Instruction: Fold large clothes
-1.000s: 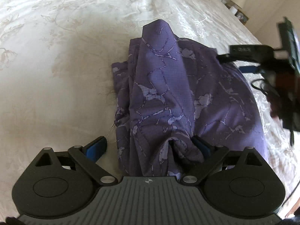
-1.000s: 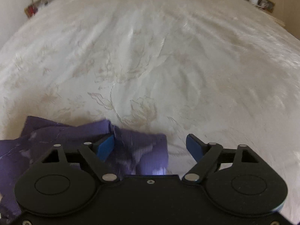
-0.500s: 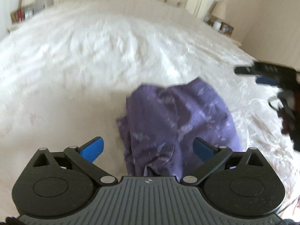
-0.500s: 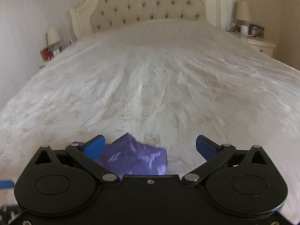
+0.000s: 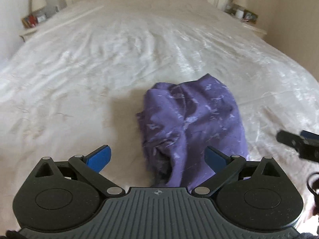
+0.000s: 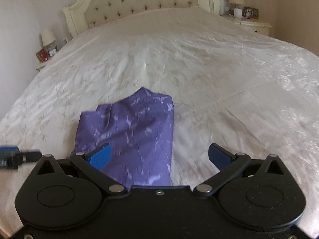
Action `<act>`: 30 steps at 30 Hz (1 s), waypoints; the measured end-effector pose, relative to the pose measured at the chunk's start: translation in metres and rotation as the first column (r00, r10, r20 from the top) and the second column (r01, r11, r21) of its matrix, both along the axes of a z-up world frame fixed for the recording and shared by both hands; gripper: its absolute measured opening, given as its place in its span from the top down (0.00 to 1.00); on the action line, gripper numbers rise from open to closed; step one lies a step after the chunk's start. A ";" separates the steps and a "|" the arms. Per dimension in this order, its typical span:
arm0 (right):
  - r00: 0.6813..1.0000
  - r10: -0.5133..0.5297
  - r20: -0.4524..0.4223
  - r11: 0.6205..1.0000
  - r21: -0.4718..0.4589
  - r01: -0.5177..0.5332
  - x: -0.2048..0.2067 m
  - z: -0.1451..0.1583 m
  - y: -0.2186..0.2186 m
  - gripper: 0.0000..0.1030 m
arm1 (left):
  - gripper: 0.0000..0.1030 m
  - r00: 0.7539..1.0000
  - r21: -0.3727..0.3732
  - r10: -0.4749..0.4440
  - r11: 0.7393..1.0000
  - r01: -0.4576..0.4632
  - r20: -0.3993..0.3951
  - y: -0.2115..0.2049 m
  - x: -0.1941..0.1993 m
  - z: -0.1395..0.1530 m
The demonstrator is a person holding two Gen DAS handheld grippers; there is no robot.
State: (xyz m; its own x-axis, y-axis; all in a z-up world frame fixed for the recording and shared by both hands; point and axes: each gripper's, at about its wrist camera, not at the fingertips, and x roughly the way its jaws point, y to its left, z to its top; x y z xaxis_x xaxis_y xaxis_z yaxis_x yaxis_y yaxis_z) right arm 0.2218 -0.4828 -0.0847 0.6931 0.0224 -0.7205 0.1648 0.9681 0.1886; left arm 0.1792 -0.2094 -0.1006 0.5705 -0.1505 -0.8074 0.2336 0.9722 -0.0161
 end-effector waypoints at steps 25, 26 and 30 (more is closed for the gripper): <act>1.000 -0.013 -0.026 0.990 -0.139 0.010 -0.055 0.017 0.040 0.03 | 0.15 0.999 0.036 -0.012 0.999 0.014 -0.041 0.004 -0.055 -0.002; 1.000 -0.011 -0.027 0.991 -0.136 0.007 -0.056 0.017 0.041 0.03 | 0.16 0.999 0.033 -0.012 0.999 0.014 -0.045 0.005 -0.055 -0.003; 0.999 0.009 -0.040 0.993 -0.121 -0.014 -0.058 0.015 0.042 0.04 | 0.17 0.998 0.032 -0.011 0.999 0.012 -0.058 0.005 -0.057 -0.005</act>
